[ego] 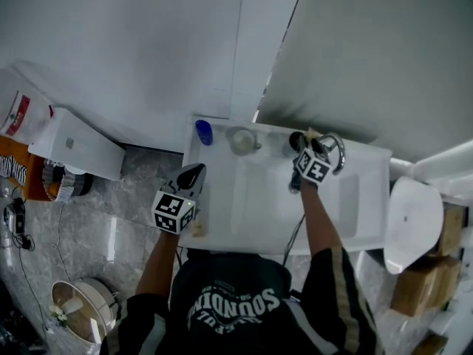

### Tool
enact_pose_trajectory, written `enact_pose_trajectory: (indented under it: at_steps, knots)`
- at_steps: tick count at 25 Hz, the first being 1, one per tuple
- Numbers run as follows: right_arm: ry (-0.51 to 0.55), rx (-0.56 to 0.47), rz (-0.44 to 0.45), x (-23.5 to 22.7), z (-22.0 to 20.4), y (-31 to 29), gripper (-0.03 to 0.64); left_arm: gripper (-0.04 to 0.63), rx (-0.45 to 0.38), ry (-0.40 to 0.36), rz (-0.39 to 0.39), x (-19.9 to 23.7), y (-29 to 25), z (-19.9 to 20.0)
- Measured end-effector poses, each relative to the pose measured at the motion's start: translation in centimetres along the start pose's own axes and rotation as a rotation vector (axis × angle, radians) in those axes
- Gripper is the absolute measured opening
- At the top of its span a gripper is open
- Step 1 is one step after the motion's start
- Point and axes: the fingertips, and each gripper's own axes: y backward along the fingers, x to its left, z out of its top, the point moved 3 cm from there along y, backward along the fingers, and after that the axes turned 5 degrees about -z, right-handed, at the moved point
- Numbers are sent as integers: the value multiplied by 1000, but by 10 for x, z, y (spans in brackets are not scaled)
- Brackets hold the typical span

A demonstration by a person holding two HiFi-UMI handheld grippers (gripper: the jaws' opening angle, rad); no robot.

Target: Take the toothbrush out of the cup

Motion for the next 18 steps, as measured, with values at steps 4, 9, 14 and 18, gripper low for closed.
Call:
enact_pose_trajectory:
  at_steps: [4,9,14,18]
  knots:
    - [7,11,13,1,2,-4,164,-2,-3,4,13,5,7,-2]
    - [29,-2,30,3,4,-1,135,-2,-10,2,14,7,9,0]
    - [45,-40,40,6,21,16,135,-2,-17,-6,1,4,13,2]
    - [70,-82,44,9,40,33,135,-2,-26,-11,-13,2,15,3]
